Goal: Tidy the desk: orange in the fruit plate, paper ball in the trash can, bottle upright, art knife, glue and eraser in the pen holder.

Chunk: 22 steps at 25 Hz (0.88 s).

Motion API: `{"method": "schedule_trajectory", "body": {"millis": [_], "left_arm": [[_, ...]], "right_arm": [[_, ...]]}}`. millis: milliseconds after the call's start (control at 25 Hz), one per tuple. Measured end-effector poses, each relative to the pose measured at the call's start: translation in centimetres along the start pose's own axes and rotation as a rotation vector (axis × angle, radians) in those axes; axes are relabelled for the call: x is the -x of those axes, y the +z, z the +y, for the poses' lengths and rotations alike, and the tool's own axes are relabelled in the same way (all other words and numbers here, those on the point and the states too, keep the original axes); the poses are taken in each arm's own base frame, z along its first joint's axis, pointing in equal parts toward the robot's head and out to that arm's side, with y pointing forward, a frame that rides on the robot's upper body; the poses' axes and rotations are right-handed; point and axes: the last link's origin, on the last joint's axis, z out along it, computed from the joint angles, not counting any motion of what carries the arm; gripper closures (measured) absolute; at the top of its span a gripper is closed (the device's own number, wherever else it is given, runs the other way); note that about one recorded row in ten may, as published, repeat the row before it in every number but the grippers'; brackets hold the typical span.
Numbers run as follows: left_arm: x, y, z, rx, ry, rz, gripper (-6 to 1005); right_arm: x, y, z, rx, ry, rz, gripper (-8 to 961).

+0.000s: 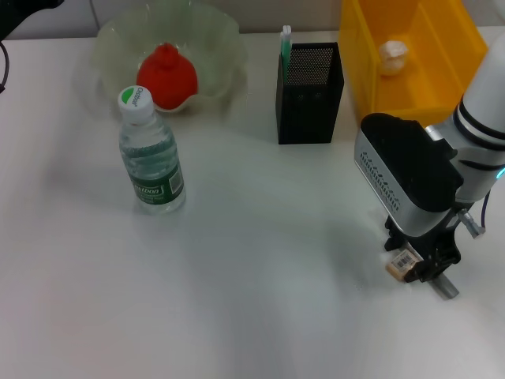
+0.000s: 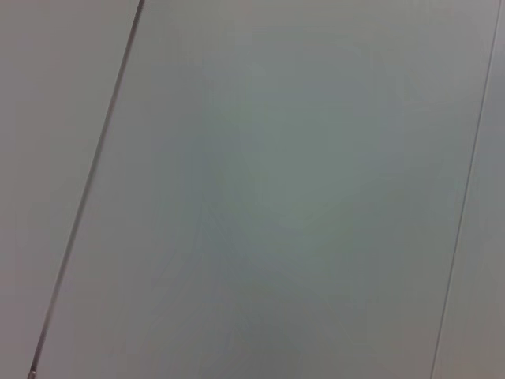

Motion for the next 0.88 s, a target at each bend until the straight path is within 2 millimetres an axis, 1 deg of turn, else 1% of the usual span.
{"method": "schedule_trajectory", "body": {"millis": [120,240,480,560,640,720,800,880], "left_arm": [[0.0,0.0,0.0,0.0,0.0,0.001,336],[0.0,0.0,0.0,0.001,0.0,0.001,336],[-0.1,0.0,0.0,0.002,0.002,0.002,336],[-0.2,0.0,0.0,0.002,0.003,0.004,336],[-0.2,0.1,0.0,0.004,0.004,0.005,336],[-0.4,0.1,0.2,0.018,0.007,0.01,336],[-0.6,0.2,0.3,0.029,0.011,0.015,336],[-0.8,0.2,0.5,0.044,0.015,0.023,336]], "right_arm": [[0.0,0.0,0.0,-0.001,0.001,0.0,412],[-0.1,0.0,-0.1,-0.007,0.002,0.002,548],[0.0,-0.1,-0.3,-0.017,0.013,0.003,699],[0.2,-0.5,-0.4,-0.022,0.021,-0.016,698],[0.4,-1.5,-0.6,-0.028,0.041,-0.066,697],[0.5,-3.1,-0.9,-0.039,0.08,-0.153,696],[0.2,-4.8,-1.5,-0.068,0.138,-0.258,696],[-0.5,-6.5,-2.2,-0.119,0.218,-0.382,695]]}}
